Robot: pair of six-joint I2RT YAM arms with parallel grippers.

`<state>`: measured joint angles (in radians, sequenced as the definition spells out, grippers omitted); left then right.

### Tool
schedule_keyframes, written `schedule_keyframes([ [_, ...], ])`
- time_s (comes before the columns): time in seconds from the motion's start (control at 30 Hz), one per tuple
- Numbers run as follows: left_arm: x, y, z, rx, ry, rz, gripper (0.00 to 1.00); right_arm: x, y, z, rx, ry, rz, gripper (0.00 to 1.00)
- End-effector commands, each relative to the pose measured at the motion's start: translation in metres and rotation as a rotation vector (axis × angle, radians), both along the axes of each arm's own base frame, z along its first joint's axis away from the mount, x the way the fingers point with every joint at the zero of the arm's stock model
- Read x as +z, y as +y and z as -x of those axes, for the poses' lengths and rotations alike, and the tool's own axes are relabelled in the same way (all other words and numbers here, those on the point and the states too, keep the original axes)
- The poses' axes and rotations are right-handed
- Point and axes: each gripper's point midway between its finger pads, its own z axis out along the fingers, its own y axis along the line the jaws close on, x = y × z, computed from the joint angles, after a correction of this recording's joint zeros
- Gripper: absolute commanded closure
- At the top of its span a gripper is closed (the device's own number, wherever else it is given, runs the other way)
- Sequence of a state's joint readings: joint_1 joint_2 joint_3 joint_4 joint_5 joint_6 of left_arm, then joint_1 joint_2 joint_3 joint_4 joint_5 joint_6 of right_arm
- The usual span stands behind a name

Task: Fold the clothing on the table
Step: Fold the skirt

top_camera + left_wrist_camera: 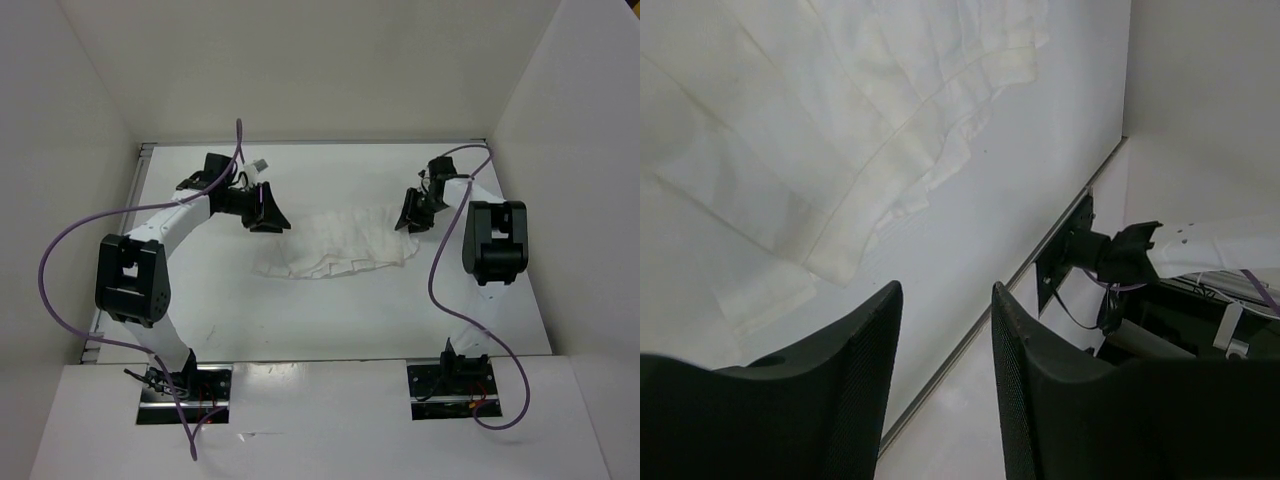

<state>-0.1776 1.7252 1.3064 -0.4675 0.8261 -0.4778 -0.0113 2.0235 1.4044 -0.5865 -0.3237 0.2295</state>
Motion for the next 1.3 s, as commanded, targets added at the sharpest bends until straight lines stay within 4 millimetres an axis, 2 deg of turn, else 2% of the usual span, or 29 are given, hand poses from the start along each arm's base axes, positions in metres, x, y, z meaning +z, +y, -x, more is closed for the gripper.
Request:
schedule_keyframes([
  [0.0, 0.007, -0.004, 0.001, -0.017, -0.032, 0.026, 0.51, -0.028, 0.024, 0.029, 0.059, 0.105, -0.066, 0.64],
  [0.03, 0.007, -0.004, 0.001, -0.017, -0.032, 0.025, 0.51, -0.027, 0.027, 0.034, 0.054, 0.114, -0.086, 0.77],
  [0.13, -0.003, -0.003, -0.002, -0.022, -0.028, 0.008, 0.51, -0.02, 0.047, 0.058, 0.048, 0.154, -0.171, 1.0],
  [0.17, -0.004, -0.002, -0.001, -0.027, -0.027, 0.004, 0.51, -0.016, 0.054, 0.063, 0.048, 0.152, -0.184, 1.0],
  [0.2, -0.005, -0.003, -0.003, -0.039, -0.031, 0.011, 0.51, -0.019, 0.059, 0.079, 0.045, 0.181, -0.187, 1.0],
  [0.23, -0.008, -0.005, -0.001, -0.062, -0.028, 0.023, 0.51, -0.002, 0.062, 0.076, -0.001, 0.139, -0.207, 1.0],
  [0.27, -0.008, -0.007, -0.003, -0.078, -0.031, 0.036, 0.51, 0.004, 0.067, 0.081, -0.017, 0.134, -0.218, 1.0],
  [0.3, -0.007, -0.008, -0.003, -0.093, -0.037, 0.048, 0.51, 0.002, 0.071, 0.096, -0.039, 0.159, -0.215, 1.0],
  [0.33, -0.004, -0.01, -0.006, -0.099, -0.041, 0.059, 0.51, 0.02, 0.072, 0.096, -0.08, 0.13, -0.237, 1.0],
  [0.4, -0.009, -0.012, -0.01, -0.106, -0.026, 0.068, 0.53, 0.024, 0.072, 0.104, -0.111, 0.118, -0.218, 1.0],
  [0.43, -0.007, -0.016, -0.012, -0.115, -0.033, 0.069, 0.54, 0.034, 0.072, 0.101, -0.118, 0.092, -0.227, 1.0],
  [0.53, -0.022, -0.017, -0.021, -0.096, 0.006, 0.059, 0.6, 0.028, 0.072, 0.106, -0.129, 0.105, -0.208, 1.0],
  [0.63, -0.035, -0.034, -0.017, -0.118, 0.049, 0.063, 0.7, 0.028, 0.072, 0.103, -0.129, 0.105, -0.207, 1.0],
  [0.67, -0.039, -0.038, -0.015, -0.13, 0.049, 0.063, 0.7, 0.024, 0.072, 0.102, -0.13, 0.108, -0.207, 1.0],
  [0.8, -0.061, -0.065, 0.01, -0.205, 0.108, 0.04, 0.73, 0.022, 0.077, 0.102, -0.125, 0.116, -0.217, 1.0],
  [0.97, -0.102, -0.074, 0.034, -0.244, 0.179, -0.059, 0.74, 0.018, 0.079, 0.102, -0.122, 0.129, -0.224, 1.0],
  [1.13, -0.153, -0.051, 0.027, -0.151, 0.203, -0.289, 0.79, 0.019, 0.084, 0.105, -0.097, 0.131, -0.237, 1.0],
  [1.2, -0.165, -0.048, 0.026, -0.117, 0.213, -0.341, 0.79, 0.019, 0.084, 0.105, -0.097, 0.131, -0.237, 1.0],
  [1.23, -0.172, -0.048, 0.032, -0.125, 0.223, -0.363, 0.79, 0.022, 0.084, 0.104, -0.095, 0.12, -0.239, 1.0],
  [1.27, -0.174, -0.048, 0.029, -0.108, 0.218, -0.371, 0.79, 0.025, 0.084, 0.101, -0.094, 0.111, -0.241, 1.0],
])
